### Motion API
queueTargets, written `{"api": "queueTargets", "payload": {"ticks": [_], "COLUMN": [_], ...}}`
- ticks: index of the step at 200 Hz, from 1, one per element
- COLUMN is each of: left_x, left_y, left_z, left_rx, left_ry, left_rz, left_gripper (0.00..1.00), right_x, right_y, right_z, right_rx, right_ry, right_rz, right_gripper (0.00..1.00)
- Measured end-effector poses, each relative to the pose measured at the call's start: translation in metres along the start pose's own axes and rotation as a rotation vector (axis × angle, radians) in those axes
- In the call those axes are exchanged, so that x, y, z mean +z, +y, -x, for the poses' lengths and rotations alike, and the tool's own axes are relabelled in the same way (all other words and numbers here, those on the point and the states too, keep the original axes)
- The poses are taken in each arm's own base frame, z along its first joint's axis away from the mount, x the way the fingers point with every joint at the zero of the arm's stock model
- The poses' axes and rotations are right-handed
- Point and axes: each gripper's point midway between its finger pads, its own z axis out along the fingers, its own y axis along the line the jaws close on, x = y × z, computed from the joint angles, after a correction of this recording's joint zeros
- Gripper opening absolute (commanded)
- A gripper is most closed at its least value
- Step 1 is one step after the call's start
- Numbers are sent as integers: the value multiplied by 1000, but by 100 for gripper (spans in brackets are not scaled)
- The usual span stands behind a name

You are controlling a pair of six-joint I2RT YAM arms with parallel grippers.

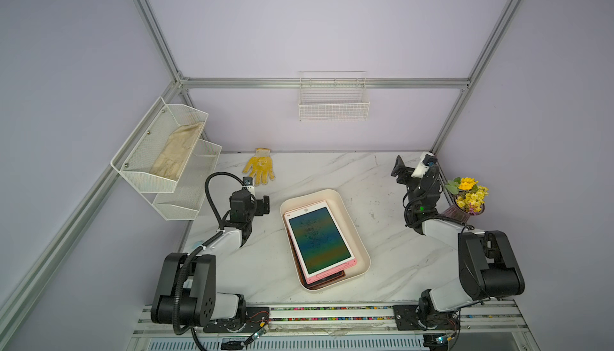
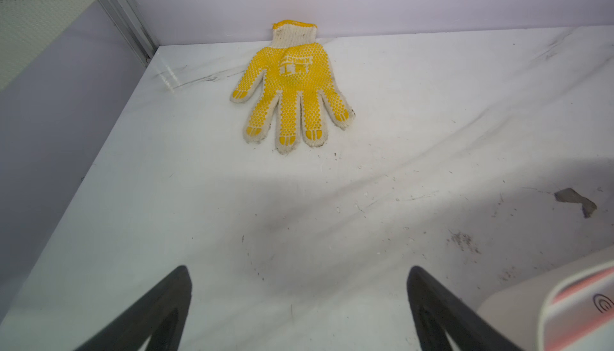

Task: Take out the writing tablet from the storage box
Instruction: Move the storage box to the center of the board.

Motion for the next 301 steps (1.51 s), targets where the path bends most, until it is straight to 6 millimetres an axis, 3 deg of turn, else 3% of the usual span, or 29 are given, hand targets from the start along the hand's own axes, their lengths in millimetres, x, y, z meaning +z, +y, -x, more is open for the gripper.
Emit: {"api": "queueTargets", "payload": {"ticks": [28,77,96,130,158,193,217,240,301], "left_x": [-13,-23,-28,-43,-52,-64,-72,-75,-71], "left_y": [-16,-33,-46,-68,-72,-85,-92,-95,-98], "left_z": [-8,-2,-8,-39,-58,-63,-57,-56,-85], "left_rx": [14,-89,-111,-120,-164,-201,-225,-244,-233], "left_ry": [68,183,237,371,461,494,480,484,596], "left_rz": [-28,-94,-124,-163,-166,-194,-220,-230,-200], "left_gripper": [100,100,100,100,100,99,94,87,65], "right_x": [9,6,3,-5,-19,-38,-55,-70,-83], "right_y": [13,41,62,107,140,170,183,197,211], "right_z": [-9,-43,-52,-70,-94,-135,-158,-166,-177], "right_rx": [48,101,95,49,7,-28,-41,-45,-31], "right_ry": [110,322,394,509,617,759,837,876,921], "right_rz": [53,173,230,318,380,451,489,533,573], "right_gripper": [97,97,97,97,95,87,86,87,88]}}
